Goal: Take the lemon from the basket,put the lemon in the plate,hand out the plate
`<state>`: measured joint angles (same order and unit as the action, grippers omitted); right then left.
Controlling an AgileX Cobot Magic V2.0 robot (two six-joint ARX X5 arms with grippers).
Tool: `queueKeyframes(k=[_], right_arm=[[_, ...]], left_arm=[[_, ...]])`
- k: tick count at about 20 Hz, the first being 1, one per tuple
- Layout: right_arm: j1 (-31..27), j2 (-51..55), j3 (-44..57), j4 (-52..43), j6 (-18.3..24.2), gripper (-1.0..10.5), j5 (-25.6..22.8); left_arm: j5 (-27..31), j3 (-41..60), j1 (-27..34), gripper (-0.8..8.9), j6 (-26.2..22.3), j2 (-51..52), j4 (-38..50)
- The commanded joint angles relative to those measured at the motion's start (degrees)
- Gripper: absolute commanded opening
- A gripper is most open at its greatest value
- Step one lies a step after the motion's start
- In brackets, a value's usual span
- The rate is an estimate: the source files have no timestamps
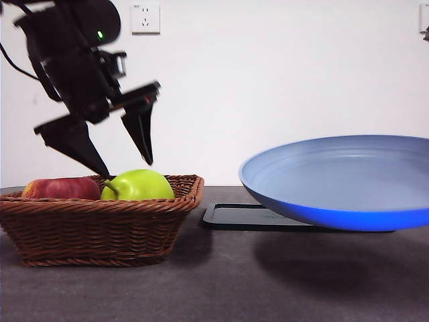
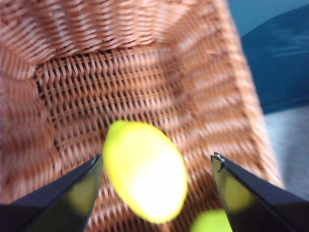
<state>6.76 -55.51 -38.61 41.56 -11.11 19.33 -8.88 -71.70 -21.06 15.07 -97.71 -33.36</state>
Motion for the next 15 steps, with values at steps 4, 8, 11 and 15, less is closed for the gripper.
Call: queueKeyframes(k=[4, 8, 11, 15], right_arm=[[0.15, -0.24, -0.57, -0.57, 0.07, 0.0, 0.07], [0.15, -0.24, -0.57, -0.72, 0.04, 0.0, 0.04], [0.15, -0.24, -0.57, -1.33, 0.02, 0.0, 0.04], [0.17, -0.33, -0.57, -1.46, -1.75, 0.0, 0.17]], left_arm=[[1.25, -1.53, -0.31, 3.91, 1.46, -7.89, 0.48], [1.20, -1.53, -0.74, 3.87, -0.48, -9.03, 0.48], [0.96, -1.53, -0.70, 2.26, -1.29, -8.79, 0.26], [0.90, -1.55, -0.61, 2.18, -1.64, -2.01, 0.17]])
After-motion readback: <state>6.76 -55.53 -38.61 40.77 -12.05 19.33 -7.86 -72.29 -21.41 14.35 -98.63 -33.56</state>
